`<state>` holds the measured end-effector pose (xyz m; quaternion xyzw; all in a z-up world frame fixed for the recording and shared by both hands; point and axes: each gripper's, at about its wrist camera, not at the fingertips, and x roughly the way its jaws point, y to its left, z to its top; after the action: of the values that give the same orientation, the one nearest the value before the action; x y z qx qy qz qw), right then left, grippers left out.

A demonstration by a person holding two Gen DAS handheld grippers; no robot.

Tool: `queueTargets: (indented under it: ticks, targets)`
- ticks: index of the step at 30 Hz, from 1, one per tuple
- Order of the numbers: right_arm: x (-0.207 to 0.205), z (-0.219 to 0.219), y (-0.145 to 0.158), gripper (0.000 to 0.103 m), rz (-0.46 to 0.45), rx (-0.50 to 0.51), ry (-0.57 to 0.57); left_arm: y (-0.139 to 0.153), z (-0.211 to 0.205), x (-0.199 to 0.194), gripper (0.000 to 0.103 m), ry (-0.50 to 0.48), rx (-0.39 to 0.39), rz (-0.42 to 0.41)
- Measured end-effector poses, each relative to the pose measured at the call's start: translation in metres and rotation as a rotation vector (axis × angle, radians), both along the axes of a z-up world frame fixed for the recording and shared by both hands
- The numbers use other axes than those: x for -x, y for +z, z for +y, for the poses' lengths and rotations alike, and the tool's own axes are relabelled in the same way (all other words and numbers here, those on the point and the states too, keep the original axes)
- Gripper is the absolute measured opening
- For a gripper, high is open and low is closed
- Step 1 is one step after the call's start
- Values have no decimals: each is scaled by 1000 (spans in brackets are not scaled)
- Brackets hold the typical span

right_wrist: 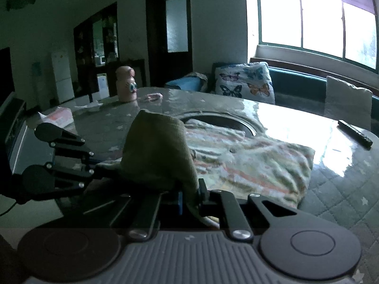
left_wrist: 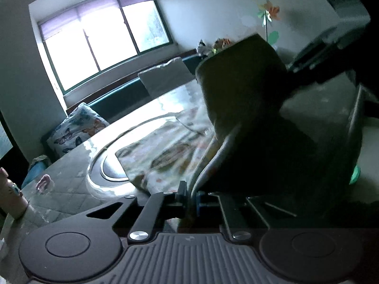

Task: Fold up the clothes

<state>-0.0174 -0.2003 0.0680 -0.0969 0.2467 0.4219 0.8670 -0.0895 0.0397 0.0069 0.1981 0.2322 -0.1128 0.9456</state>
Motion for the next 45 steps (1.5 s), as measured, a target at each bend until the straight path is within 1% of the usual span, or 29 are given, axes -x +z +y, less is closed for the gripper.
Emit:
queueTargets:
  ticks: [4, 9, 11, 13, 15, 18, 21, 25, 27, 30, 32, 33, 35, 38, 41, 43, 45]
  targets:
    - [21, -13, 16, 10, -8, -17, 31, 26, -2, 21, 7, -27, 39, 7]
    - [58, -31, 41, 9, -22, -21, 79, 59, -5, 66, 7, -88, 72, 29]
    - [72, -38, 51, 9, -25, -21, 90, 68, -7, 75, 8, -99, 84, 35]
    - [77, -39, 57, 8, -29, -20, 97, 74, -6, 75, 8, -101, 100, 38]
    - [73, -38, 60, 8, -45, -17, 96, 75, -5, 65, 8, -93, 107, 34]
    - [57, -34, 62, 8, -36, -22, 83, 74, 0, 46, 8, -78, 124, 35]
    - [31, -27, 61, 8, -33, -11, 65, 72, 4, 18, 8, -59, 130, 39]
    - [-11, -16, 58, 8, 8, -2, 42, 63, 12, -26, 8, -32, 134, 66]
    - [-28, -11, 52, 8, 27, 4, 31, 55, 16, -47, 8, -24, 134, 91]
    - [-58, 1, 41, 9, 49, 47, 17, 38, 21, -76, 8, 1, 139, 151]
    - [-78, 9, 28, 11, 78, 79, 1, 26, 25, -95, 9, 19, 143, 193]
    - [-84, 10, 23, 17, 83, 86, -10, 20, 27, -105, 11, 28, 146, 214]
    - [-93, 14, 13, 18, 82, 99, -34, 10, 30, -118, 11, 49, 153, 245]
    - [-104, 11, 6, 20, 58, 98, -88, 6, 32, -123, 11, 54, 157, 251]
    - [-103, 0, 7, 29, 29, 73, -164, 8, 33, -125, 12, 56, 165, 253]
    - [-95, -9, 8, 31, 21, 48, -182, 10, 33, -125, 16, 64, 164, 249]
    - [-84, -14, 4, 31, 22, 32, -173, 11, 33, -125, 21, 87, 164, 243]
